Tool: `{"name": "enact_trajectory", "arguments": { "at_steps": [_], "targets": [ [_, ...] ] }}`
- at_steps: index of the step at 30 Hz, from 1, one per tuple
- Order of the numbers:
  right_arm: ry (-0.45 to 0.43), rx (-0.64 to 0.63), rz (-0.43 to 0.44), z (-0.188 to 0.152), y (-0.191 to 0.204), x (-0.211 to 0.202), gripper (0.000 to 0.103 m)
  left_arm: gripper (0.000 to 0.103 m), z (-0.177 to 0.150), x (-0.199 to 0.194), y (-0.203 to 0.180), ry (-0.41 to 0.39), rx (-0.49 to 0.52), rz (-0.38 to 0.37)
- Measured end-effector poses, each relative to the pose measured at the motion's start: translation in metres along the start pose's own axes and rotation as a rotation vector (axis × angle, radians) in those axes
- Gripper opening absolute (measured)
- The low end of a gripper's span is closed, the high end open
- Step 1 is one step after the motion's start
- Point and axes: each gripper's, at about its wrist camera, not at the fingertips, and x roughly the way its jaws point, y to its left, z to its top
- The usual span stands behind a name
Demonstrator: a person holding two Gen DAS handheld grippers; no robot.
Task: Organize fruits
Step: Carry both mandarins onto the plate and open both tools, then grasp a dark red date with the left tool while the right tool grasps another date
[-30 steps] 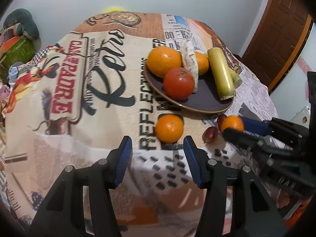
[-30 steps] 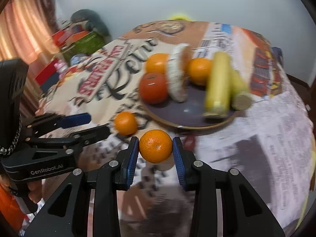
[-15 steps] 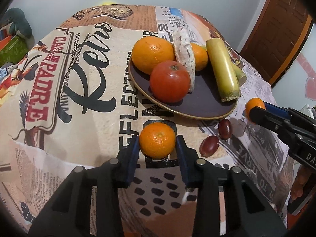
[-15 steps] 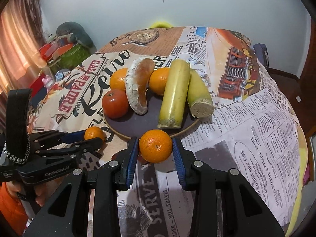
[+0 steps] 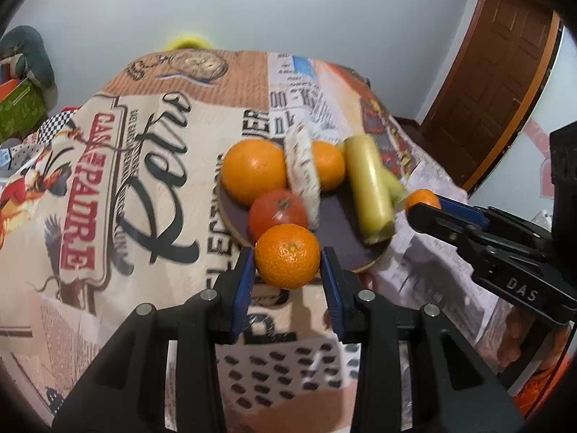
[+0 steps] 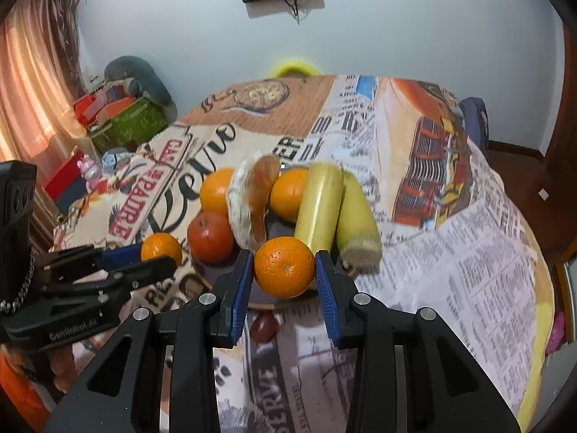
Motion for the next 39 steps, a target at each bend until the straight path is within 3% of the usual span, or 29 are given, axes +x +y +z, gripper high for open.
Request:
{"name": "enact_trajectory", "arguments": {
  "at_steps": [11,26,29,39],
  "targets": [
    [-0.050,-0.020,0.005,0.027,0.001,0.003,0.032,0.037,0.032,0.004,-0.013,-0.056,0.022,-0.037],
    [-0.001,-0.022,0.030,0.038,-0.002,0.033,0.034,0.037,0.031,0.031,-0.022,-0.016,0.053,-0.030],
    [-0.009,-0.011,0.038,0.040,-0.004,0.031,0.042,0.039,0.033,0.031,-0.020,-0.018,0.041,-0.035],
    [-0.037,-0.032,0.004,0.037,-0.001,0.008,0.043,0.039,0.031,0.010,-0.020,-0.046,0.044,-0.010]
  ]
}}
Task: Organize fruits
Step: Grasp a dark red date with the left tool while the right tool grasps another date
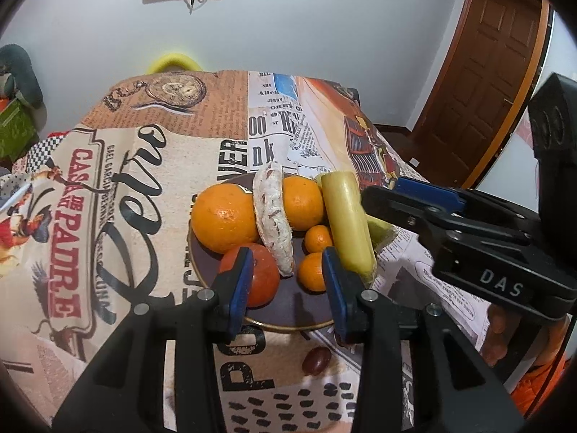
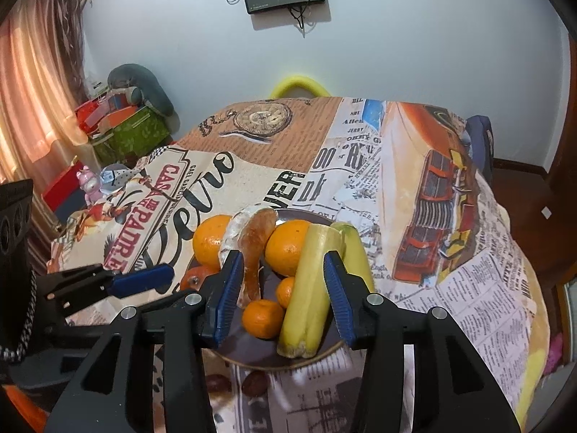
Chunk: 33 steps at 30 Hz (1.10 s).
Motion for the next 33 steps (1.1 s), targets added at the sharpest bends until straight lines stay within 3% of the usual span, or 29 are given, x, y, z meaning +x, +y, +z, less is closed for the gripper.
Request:
{"name": "enact_trajectory", "arguments": {
  "at_steps": [15,25,33],
  "targets": [
    [0.037,0.010,-0.035,-0.047,0.005,-0.040,0.043,0.039,-0.028,-0.044,-0.003,0.008,-0.026,0.055],
    [0.124,-0.040,-0.045,-0.083,0.020,-0.030,0.043,0.039,-0.063,-0.015,-0.020,0.126,-0.032,0.023],
    [0.157,-0.011,-0.048,-0.097,0.008,-0.020,0.043,0.039,-0.075,0.020,-0.023,0.207,-0.022,0.015]
  ]
}}
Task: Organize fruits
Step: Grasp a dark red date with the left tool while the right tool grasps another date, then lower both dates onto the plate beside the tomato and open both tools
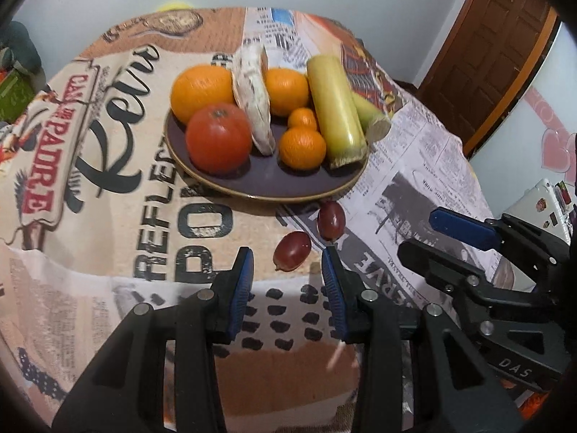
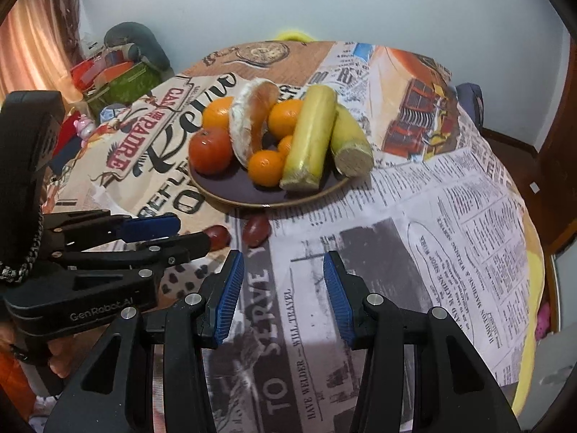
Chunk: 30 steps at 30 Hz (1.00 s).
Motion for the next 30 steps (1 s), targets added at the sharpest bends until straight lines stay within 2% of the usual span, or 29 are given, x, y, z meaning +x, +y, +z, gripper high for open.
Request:
{"name": "enact_trajectory", "arguments": {
  "at_steps": [5,9,12,17,21,24,27,30],
  "targets": [
    [0.013,0.015,0.002,-0.002,-0.006,0.008,0.043,0.037,0.003,0.014,0.003,0.015,-0.011,-0.009],
    [0.020,0.019,0.012,-0.001,-0.007,0.015,0.043,0.022,0.003,0.016,0.002,0.006,-0.008,-0.036],
    [0.021,0.009,0.021,0.003,-0.004,0.021,0.043,0.021,0.002,0.014,0.003,-0.002,-0.002,-0.034],
    [0.034,-0.016,0.046,0.010,0.002,0.032,0.042,0.021,0.001,-0.002,0.011,-0.053,0.007,0.021],
    [0.057,-0.028,0.063,0.016,0.004,0.045,0.034,0.021,0.004,-0.013,0.025,-0.082,-0.024,0.028],
    [0.069,-0.022,0.085,0.018,0.005,0.052,0.031,0.021,0.005,-0.016,0.033,-0.089,-0.045,0.029],
    [0.078,-0.025,0.108,0.019,0.009,0.055,0.021,0.021,0.005,-0.014,0.036,-0.085,-0.056,0.030],
    [0.073,-0.043,0.091,0.019,0.012,0.053,0.020,0.021,0.006,-0.014,0.036,-0.086,-0.056,0.029]
  ]
}}
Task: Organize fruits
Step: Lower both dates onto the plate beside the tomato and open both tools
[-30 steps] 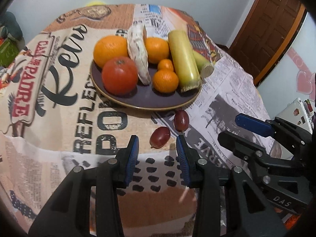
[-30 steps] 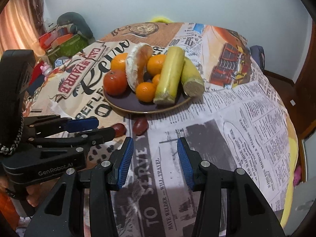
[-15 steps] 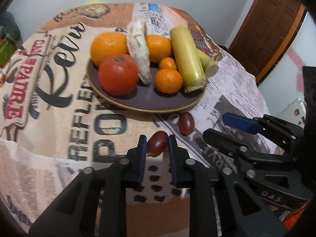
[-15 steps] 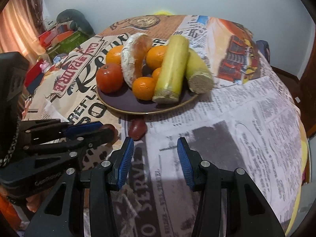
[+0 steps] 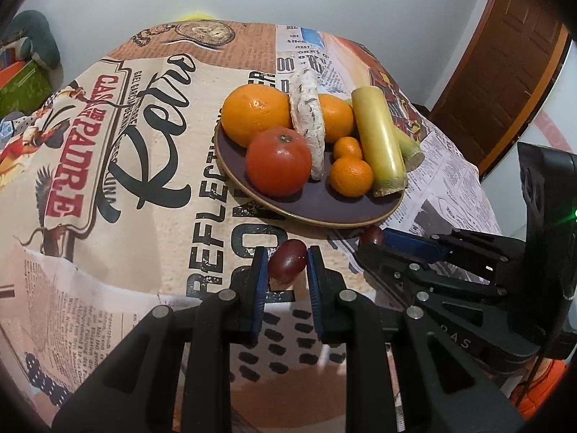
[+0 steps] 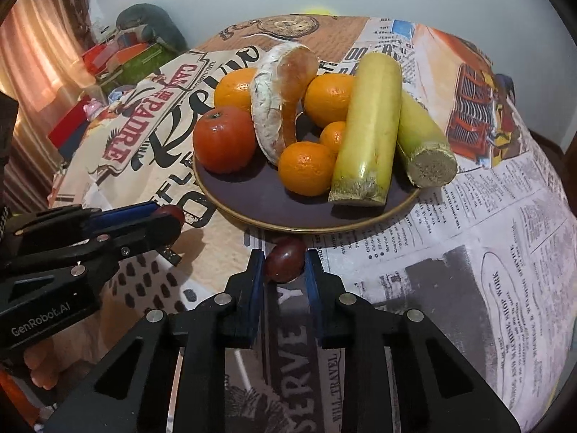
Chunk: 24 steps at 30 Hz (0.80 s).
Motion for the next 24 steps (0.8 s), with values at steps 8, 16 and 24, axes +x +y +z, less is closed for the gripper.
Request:
{"name": "enact_trajectory", "arguments": {
  "at_steps": [8,16,24],
  "targets": [
    [-0.039,0.018,0.004,0.000,-0.003,-0.019,0.020,0.021,0.006,-0.011,-0.006,-0.035,0.014,-0.006],
    [-0.109,0.027,0.002,0.013,-0.005,-0.039,0.020,0.021,0.020,-0.021,-0.014,-0.075,0.030,-0.020],
    [-0.164,0.022,-0.018,0.034,-0.009,-0.048,0.020,0.021,0.037,-0.020,-0.020,-0.099,0.043,-0.035]
  ]
}}
